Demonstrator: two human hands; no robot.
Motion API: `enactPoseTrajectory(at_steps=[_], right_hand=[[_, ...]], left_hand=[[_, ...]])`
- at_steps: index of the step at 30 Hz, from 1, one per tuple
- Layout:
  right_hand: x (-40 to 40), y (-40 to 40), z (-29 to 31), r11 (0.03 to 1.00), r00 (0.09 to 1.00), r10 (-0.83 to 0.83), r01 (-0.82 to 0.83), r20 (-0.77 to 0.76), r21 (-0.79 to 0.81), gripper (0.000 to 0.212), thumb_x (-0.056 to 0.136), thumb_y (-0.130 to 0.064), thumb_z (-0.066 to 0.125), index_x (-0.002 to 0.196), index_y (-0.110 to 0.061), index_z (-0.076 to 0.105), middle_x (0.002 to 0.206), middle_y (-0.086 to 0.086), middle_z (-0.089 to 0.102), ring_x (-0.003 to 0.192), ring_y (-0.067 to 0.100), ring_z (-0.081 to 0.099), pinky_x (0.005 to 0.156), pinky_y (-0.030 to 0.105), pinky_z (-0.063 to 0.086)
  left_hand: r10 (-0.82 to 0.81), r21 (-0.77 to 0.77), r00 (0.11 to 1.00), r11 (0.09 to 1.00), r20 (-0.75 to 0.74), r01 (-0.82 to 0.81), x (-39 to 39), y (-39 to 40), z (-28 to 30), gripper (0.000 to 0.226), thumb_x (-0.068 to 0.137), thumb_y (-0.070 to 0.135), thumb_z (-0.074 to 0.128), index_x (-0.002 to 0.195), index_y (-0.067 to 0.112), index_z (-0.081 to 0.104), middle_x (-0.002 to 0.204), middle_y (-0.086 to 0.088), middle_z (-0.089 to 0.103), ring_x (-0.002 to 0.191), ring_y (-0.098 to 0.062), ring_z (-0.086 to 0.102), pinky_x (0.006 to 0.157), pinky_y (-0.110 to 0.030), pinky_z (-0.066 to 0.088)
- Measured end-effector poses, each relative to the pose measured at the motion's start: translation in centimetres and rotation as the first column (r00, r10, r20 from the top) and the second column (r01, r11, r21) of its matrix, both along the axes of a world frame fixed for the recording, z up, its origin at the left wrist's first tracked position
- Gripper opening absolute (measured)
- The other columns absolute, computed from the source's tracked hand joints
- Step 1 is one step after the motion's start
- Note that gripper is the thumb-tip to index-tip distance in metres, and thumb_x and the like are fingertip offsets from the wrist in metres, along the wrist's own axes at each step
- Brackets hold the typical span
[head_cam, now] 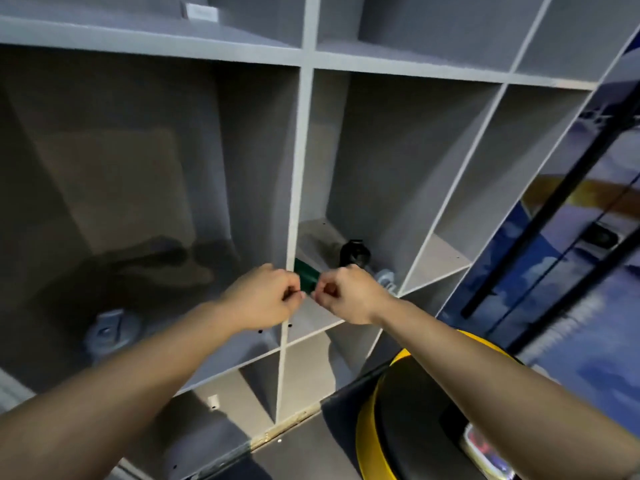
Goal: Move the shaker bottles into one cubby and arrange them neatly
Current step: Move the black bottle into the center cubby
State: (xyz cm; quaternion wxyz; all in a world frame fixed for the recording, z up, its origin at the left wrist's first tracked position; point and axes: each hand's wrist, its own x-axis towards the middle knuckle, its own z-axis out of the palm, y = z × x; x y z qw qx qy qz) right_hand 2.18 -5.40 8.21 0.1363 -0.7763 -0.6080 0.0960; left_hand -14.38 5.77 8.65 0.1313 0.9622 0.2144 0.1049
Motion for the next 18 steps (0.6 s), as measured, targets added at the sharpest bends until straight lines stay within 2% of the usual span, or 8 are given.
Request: enactPoseTrajectory(at_steps=[4, 7, 9, 12, 18], right_hand=[[7.0, -1.3, -1.9, 0.991, 0.992, -0.126, 0.126, 0.008, -0.036, 0.015, 0.089, -0.036, 0.06, 0.09, -0.025, 0.07, 0.092, 0.003, 0.076, 0.094, 0.028, 0.068, 0.074, 0.027, 0.047], [12.7, -0.7, -3.8, 0.975, 0.976, -0.212, 0.208, -0.044, -0.074, 0.017, 0.084, -0.039, 0.059, 0.096, -0.032, 0.067, 0.102, -0.001, 0.075, 0.101, 0.026, 0.068, 0.084, 0.031, 0.053], [16.8, 0.6, -5.4, 0.968, 0.97, -0.235, 0.227, -0.069, -0.105, 0.037, 0.083, -0.037, 0.066, 0.118, -0.026, 0.063, 0.115, 0.003, 0.07, 0.109, 0.028, 0.065, 0.093, 0.034, 0.052], [22.3, 3.4, -7.5, 0.962, 0.969, -0.227, 0.206, -0.101, -0.181, 0.072, 0.082, -0.036, 0.075, 0.143, -0.016, 0.043, 0.138, 0.012, 0.053, 0.127, 0.033, 0.054, 0.107, 0.037, 0.045], [29.1, 9.5, -11.0, 0.96, 0.985, -0.146, 0.119, -0.09, -0.253, 0.094, 0.074, -0.044, 0.082, 0.149, -0.021, 0.031, 0.144, 0.013, 0.043, 0.132, 0.036, 0.047, 0.111, 0.045, 0.042]], left_hand=[[-0.093, -0.019, 0.996, 0.995, 0.009, 0.093, 6.1, -1.1, -1.0, 0.018, 0.089, 0.035, 0.055, 0.081, 0.022, 0.064, 0.067, 0.01, 0.06, 0.065, -0.013, 0.054, 0.062, -0.03, 0.044], [-0.075, -0.068, 0.997, 0.995, -0.005, 0.075, 10.6, -1.3, -2.4, 0.016, 0.088, 0.033, 0.056, 0.094, 0.023, 0.066, 0.083, 0.007, 0.071, 0.078, -0.012, 0.063, 0.071, -0.027, 0.048], [-0.027, -0.097, 0.999, 0.995, -0.021, 0.024, 13.4, -1.1, -3.2, 0.019, 0.088, 0.033, 0.058, 0.102, 0.022, 0.065, 0.092, 0.004, 0.073, 0.086, -0.015, 0.066, 0.079, -0.03, 0.052], [0.053, -0.127, 0.998, 0.99, -0.044, -0.058, 17.2, 0.0, -4.1, 0.022, 0.088, 0.035, 0.058, 0.105, 0.022, 0.062, 0.1, 0.001, 0.069, 0.091, -0.017, 0.065, 0.083, -0.035, 0.053], [0.235, -0.131, 0.96, 0.958, -0.151, -0.255, 21.8, 3.2, -4.6, 0.027, 0.088, 0.032, 0.058, 0.111, 0.02, 0.062, 0.107, 0.001, 0.065, 0.098, -0.02, 0.063, 0.086, -0.033, 0.051]])
